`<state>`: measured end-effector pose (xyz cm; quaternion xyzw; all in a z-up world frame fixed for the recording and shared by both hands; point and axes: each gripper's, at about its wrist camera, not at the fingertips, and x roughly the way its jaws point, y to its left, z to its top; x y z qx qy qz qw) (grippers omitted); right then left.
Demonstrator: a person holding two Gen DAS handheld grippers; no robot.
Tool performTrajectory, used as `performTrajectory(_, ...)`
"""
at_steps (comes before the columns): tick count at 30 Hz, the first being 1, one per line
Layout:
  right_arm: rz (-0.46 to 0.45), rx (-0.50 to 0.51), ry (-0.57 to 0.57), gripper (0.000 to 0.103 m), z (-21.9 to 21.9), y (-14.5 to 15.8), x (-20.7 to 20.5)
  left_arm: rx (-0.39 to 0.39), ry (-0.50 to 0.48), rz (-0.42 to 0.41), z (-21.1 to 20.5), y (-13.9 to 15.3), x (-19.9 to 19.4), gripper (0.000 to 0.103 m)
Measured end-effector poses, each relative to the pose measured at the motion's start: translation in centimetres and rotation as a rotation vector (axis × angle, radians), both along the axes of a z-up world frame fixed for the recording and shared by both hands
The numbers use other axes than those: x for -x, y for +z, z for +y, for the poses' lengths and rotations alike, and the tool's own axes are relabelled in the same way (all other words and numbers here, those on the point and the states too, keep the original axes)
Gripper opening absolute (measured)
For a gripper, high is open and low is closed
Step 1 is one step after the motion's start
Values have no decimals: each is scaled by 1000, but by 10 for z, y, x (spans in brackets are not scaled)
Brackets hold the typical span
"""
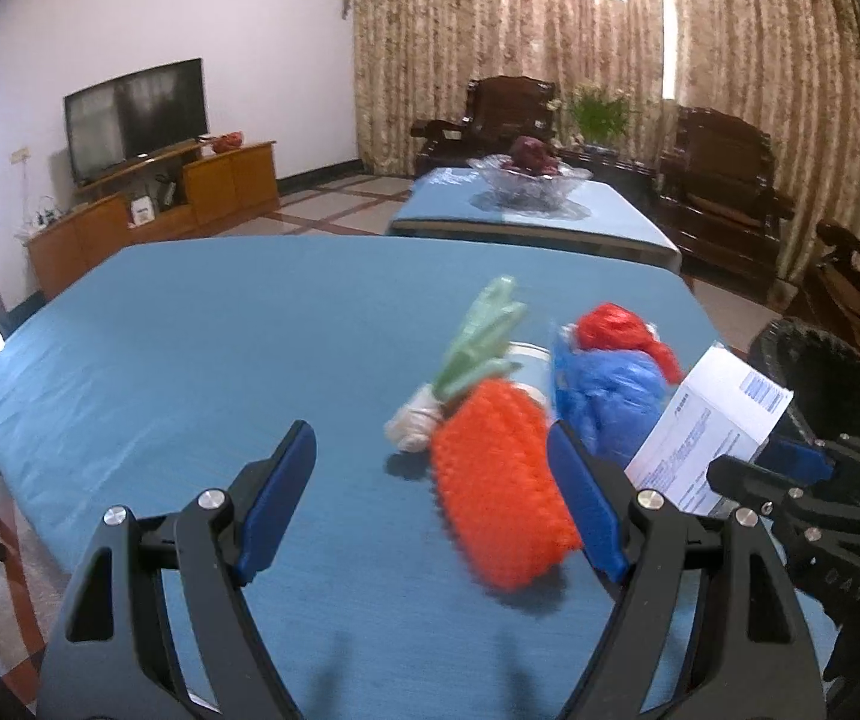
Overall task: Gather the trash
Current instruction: 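Grasp the orange foam net with the left gripper while the right grasps the white box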
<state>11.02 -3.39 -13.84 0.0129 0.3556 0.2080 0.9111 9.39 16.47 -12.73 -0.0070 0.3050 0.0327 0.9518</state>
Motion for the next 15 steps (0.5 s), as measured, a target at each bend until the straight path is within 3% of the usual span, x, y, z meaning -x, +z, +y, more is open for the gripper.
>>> performTrajectory(9,26,-21,-44,35,-36,0,3,-5,-56,102,-36,-38,-24,76)
performTrajectory(11,24,-23,-43,35,-38,0,3,-20,-57,127,-42,-47,-28,67)
performTrajectory(13,19,-26,-42,35,-39,2,4,-23,-60,161,-44,-55,-33,45)
performTrajectory(15,12,-22,-41,35,-38,3,5,-3,-67,174,-43,-61,-33,31)
